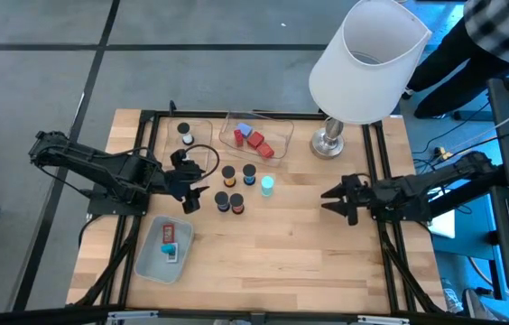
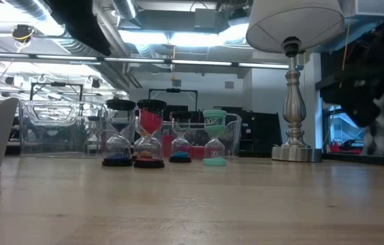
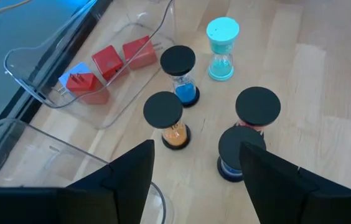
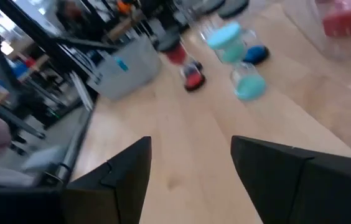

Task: Pick & Place Office items
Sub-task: Put the dark blue hourglass into the left transparent bin

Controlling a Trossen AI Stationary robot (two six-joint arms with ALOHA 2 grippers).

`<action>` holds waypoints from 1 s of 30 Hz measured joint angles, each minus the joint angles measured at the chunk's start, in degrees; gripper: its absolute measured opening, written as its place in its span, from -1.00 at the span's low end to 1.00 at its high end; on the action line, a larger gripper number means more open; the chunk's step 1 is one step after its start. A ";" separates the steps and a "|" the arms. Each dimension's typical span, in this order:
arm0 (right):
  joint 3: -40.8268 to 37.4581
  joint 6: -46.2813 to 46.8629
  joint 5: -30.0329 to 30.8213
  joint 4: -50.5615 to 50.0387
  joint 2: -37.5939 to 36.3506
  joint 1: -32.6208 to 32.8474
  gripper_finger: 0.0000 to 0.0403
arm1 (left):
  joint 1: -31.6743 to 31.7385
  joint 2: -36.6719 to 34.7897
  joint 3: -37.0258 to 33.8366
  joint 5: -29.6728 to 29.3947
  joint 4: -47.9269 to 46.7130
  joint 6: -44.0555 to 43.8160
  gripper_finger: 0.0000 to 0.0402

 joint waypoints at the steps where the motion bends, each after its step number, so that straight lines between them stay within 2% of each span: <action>1: 0.00 0.00 0.00 -0.04 -1.01 0.00 0.11 | 0.00 0.00 0.00 -0.01 0.00 0.00 0.15; 11: 0.00 -0.03 1.05 -0.08 -9.82 -0.98 0.11 | 0.00 0.00 0.00 0.00 0.00 0.21 0.15; 17: 0.00 -3.83 1.37 -0.07 -11.86 -3.38 0.11 | -0.88 0.73 0.00 0.15 0.28 7.68 0.15; 24: 0.00 -4.27 1.49 -0.07 -11.84 -3.72 0.11 | -1.03 6.29 0.00 9.69 5.61 13.59 0.15; 30: 0.00 -4.22 1.49 -0.07 -11.82 -3.72 0.11 | -1.03 12.10 0.00 14.54 8.35 16.09 0.15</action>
